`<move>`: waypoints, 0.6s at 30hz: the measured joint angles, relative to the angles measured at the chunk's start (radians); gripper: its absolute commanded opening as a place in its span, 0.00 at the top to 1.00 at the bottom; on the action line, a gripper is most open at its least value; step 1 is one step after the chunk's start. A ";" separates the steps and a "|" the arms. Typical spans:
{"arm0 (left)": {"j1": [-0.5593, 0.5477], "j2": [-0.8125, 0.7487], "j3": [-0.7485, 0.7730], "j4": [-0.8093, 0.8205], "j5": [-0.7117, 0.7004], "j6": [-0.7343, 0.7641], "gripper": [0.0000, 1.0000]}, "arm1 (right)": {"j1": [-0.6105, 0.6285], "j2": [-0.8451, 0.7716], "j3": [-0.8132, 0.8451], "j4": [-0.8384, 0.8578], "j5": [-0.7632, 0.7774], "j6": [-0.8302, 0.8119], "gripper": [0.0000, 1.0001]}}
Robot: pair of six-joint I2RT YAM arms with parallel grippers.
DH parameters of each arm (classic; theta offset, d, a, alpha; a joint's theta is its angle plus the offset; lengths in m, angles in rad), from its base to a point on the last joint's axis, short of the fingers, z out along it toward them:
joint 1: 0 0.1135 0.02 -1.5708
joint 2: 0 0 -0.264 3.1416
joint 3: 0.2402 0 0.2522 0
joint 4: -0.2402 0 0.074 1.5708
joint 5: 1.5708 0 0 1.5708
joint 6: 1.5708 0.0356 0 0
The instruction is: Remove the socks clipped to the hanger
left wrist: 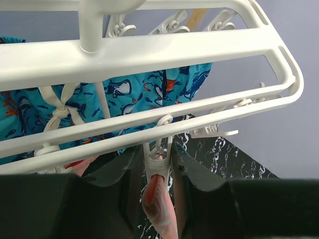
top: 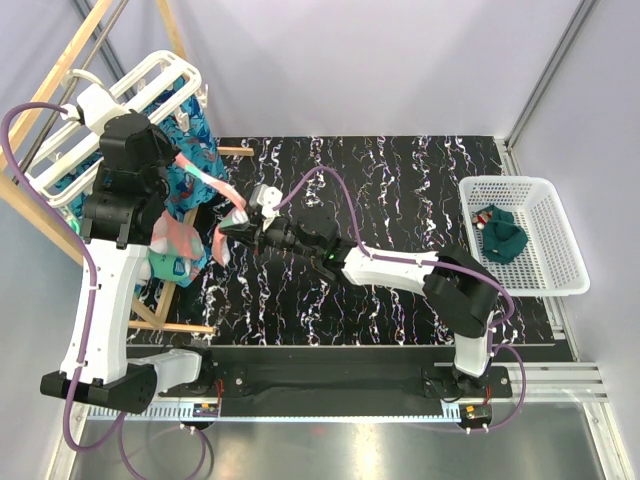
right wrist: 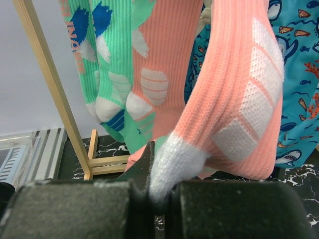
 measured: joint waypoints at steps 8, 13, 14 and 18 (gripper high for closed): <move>0.000 0.002 0.005 0.001 0.000 -0.001 1.00 | -0.005 -0.002 -0.003 0.005 -0.002 0.007 1.00; 0.000 0.009 0.018 -0.002 0.004 -0.001 1.00 | -0.007 -0.003 -0.003 0.006 -0.001 0.008 1.00; 0.000 0.010 0.018 -0.002 0.004 -0.001 1.00 | -0.008 -0.004 -0.003 0.006 0.000 0.008 1.00; 0.000 0.011 0.019 -0.004 0.004 -0.001 1.00 | -0.010 -0.010 -0.019 0.023 0.039 0.012 1.00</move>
